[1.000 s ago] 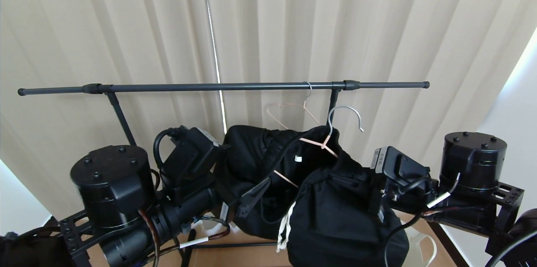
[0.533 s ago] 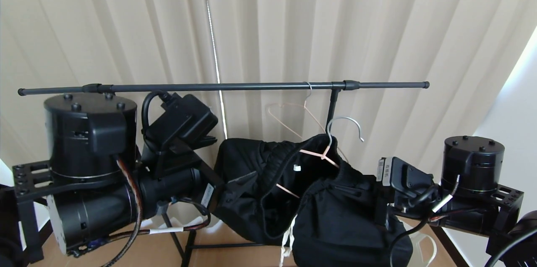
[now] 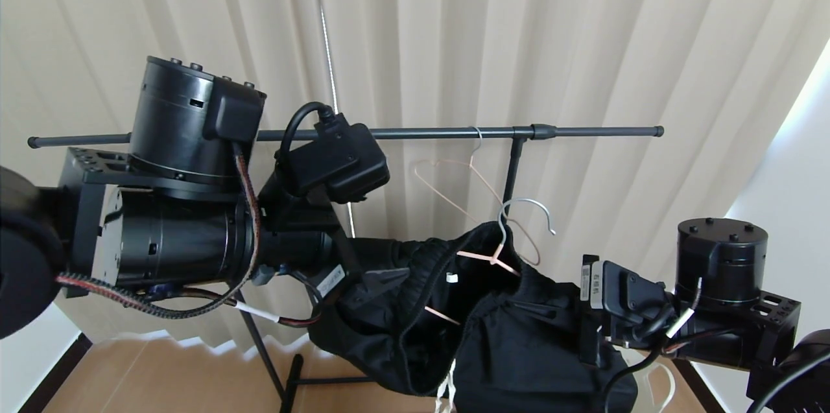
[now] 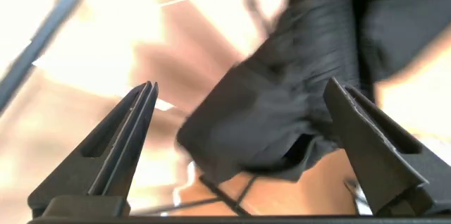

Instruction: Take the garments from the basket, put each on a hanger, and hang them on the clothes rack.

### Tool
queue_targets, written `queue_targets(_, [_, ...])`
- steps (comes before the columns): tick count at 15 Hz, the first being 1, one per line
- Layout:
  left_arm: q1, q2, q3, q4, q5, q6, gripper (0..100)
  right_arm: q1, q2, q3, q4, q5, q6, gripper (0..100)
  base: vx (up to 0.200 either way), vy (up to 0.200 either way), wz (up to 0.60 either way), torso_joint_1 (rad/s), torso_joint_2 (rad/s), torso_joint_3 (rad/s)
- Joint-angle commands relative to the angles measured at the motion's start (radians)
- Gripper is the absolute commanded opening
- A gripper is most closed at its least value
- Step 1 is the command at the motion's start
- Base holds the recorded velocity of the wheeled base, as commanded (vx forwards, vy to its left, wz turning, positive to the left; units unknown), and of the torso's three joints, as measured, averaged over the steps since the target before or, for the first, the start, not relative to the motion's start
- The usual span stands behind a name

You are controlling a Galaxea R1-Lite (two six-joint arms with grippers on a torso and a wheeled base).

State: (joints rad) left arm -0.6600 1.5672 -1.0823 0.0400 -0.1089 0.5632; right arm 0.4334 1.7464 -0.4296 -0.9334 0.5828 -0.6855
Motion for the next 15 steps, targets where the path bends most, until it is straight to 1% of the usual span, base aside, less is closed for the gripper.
queue_targets(1, [0.040,0.051,-0.056,0.061,-0.123,0.049,100,0.001,0.007,0.003,0.001,0.002,-0.002,0,0.000,0.000,0.00,0.000,0.00,0.000])
queue_targets(3, [0.074,0.111,-0.122,0.110,-0.284,0.115,100,0.004,0.004,0.012,-0.001,0.012,-0.003,0,0.000,0.000,0.00,0.000,0.00,0.000])
queue_targets(4, [0.072,0.135,-0.137,0.110,-0.334,0.119,100,0.005,0.004,0.012,0.001,0.014,-0.003,0,0.000,0.000,0.00,0.000,0.00,0.000])
queue_targets(5, [0.068,0.154,-0.145,0.110,-0.364,0.133,100,0.011,0.004,0.012,0.001,0.014,-0.003,0,0.000,0.000,0.00,0.000,0.00,0.000])
queue_targets(6, [0.063,0.175,-0.163,0.110,-0.387,0.144,100,0.013,0.005,0.012,0.001,0.014,-0.003,0,0.000,0.000,0.00,0.000,0.00,0.000])
queue_targets(8, [0.066,0.192,-0.194,0.110,-0.396,0.162,100,0.013,0.004,0.012,0.001,0.014,-0.005,0,0.000,0.000,0.00,0.000,0.00,0.000])
queue_targets(10, [0.077,0.205,-0.199,0.112,-0.397,0.196,100,0.015,0.004,0.012,0.001,0.014,-0.003,0,0.000,0.000,0.00,0.000,0.00,0.000])
queue_targets(12, [0.102,0.209,-0.185,0.116,-0.408,0.245,100,0.016,0.002,0.009,-0.001,0.014,-0.002,0,0.000,0.000,0.00,0.000,0.00,0.000])
queue_targets(13, [0.111,0.220,-0.180,0.127,-0.431,0.268,100,0.016,0.002,0.005,-0.001,0.014,0.000,0,0.000,0.000,0.00,0.000,0.00,0.000])
queue_targets(15, [0.119,0.223,-0.182,0.130,-0.499,0.276,100,0.031,0.002,0.002,-0.001,0.012,0.001,0,0.000,0.000,0.00,0.000,0.00,0.000])
